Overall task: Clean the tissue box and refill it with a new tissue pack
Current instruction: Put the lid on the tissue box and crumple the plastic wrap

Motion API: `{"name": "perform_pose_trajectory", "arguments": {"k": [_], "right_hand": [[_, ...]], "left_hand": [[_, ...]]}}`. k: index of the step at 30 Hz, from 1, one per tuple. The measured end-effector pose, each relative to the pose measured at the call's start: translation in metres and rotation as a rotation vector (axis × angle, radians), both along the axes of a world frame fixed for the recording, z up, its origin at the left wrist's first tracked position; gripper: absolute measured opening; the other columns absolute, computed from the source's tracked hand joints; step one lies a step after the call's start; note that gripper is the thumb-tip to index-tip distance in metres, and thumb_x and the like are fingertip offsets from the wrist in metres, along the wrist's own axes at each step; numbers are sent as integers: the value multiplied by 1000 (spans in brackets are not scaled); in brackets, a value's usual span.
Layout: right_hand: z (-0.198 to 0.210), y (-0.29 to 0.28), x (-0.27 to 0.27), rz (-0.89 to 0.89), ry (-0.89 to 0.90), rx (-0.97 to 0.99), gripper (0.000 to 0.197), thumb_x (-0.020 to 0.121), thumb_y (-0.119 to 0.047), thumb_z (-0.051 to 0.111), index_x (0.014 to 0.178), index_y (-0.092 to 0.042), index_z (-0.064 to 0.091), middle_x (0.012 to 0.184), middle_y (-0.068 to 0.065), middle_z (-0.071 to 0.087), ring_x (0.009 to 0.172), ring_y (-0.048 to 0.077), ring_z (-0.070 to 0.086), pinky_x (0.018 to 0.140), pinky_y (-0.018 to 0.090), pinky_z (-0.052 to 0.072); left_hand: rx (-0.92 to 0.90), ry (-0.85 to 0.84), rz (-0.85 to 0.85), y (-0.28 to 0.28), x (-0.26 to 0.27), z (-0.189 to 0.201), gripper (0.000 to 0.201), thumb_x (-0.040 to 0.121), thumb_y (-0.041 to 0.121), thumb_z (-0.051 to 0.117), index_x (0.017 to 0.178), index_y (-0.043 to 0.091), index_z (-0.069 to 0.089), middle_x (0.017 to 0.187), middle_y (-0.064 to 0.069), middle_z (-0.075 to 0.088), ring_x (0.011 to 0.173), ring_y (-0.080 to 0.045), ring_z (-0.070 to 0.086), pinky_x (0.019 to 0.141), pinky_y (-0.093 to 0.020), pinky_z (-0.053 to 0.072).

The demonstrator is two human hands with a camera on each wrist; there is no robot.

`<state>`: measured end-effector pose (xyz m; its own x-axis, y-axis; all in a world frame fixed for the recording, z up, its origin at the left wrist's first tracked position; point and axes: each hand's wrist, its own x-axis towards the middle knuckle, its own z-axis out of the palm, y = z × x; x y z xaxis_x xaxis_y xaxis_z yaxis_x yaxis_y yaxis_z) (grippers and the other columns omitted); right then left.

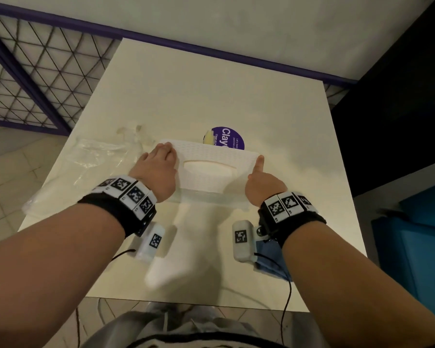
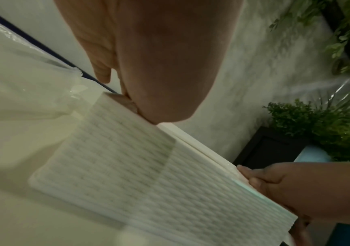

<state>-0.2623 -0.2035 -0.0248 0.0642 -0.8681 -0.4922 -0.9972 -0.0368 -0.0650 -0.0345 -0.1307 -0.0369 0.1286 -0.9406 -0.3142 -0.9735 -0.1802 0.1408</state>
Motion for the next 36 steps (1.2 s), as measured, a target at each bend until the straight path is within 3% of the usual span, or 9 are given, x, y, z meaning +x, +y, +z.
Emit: {"name": "perform_pose_trajectory", "arguments": {"k": [3,5,7,9,11,17,22,29,36], "right_hand": [[-9,5,18,140,52,-209,58,94,-18,36,148,-10,18,154,18,23,134,39,34,113,51,28],[-19,15,37,198,-171,-320,39,95,-23,38,132,-12,43,156,18,21,142,37,22,117,53,20],[-25,24,50,144,-301,-318,35,97,-36,37,121,-17,56,158,17,17,147,34,12,119,54,8],[-29,29,56,125,-252,-279,43,99,-42,30,131,-26,53,161,16,2,149,33,1,118,55,-1],[-31,27,61,132,-164,-241,48,99,-41,22,143,-32,39,160,15,-12,149,33,-9,117,56,-5],[-24,11,82,-34,-85,-51,49,94,-42,28,140,-34,42,157,6,-29,146,28,-23,115,58,-12],[-23,14,82,-20,-100,-83,55,87,-55,33,137,-36,45,158,8,-25,147,30,-19,113,62,-9],[-21,9,83,-18,-118,-44,47,92,-51,33,134,-41,49,159,10,-22,147,33,-18,111,65,-9],[-20,16,69,-8,-285,-134,39,95,-51,39,128,-42,55,163,3,-6,149,29,-11,114,59,-9]], "left_hand": [[15,24,11,2,1,-2,59,99,21,27,151,8,3,161,-4,-4,148,-19,-5,120,-44,10],[8,39,22,3,1,-3,58,100,21,26,151,8,3,161,-5,-4,148,-20,-5,120,-44,10],[5,49,29,3,1,-3,57,100,21,26,151,8,4,161,-5,-4,148,-20,-5,120,-44,10],[10,62,30,3,1,-3,56,101,21,25,151,8,4,161,-5,-4,148,-20,-6,120,-44,9],[17,82,39,4,2,-4,56,101,21,25,151,8,3,161,-5,-5,148,-20,-7,120,-44,8],[13,119,55,4,1,-3,56,101,20,25,151,8,3,161,-5,-5,148,-20,-8,120,-43,5],[15,139,70,4,-1,-3,57,101,20,25,152,8,2,161,-4,-7,148,-19,-9,120,-42,4],[12,153,72,6,0,-3,56,102,21,24,152,9,1,161,-3,-8,148,-19,-10,120,-45,6],[2,173,80,6,1,-8,56,101,21,24,152,10,1,161,-1,-9,147,-17,-11,120,-45,6]]}}
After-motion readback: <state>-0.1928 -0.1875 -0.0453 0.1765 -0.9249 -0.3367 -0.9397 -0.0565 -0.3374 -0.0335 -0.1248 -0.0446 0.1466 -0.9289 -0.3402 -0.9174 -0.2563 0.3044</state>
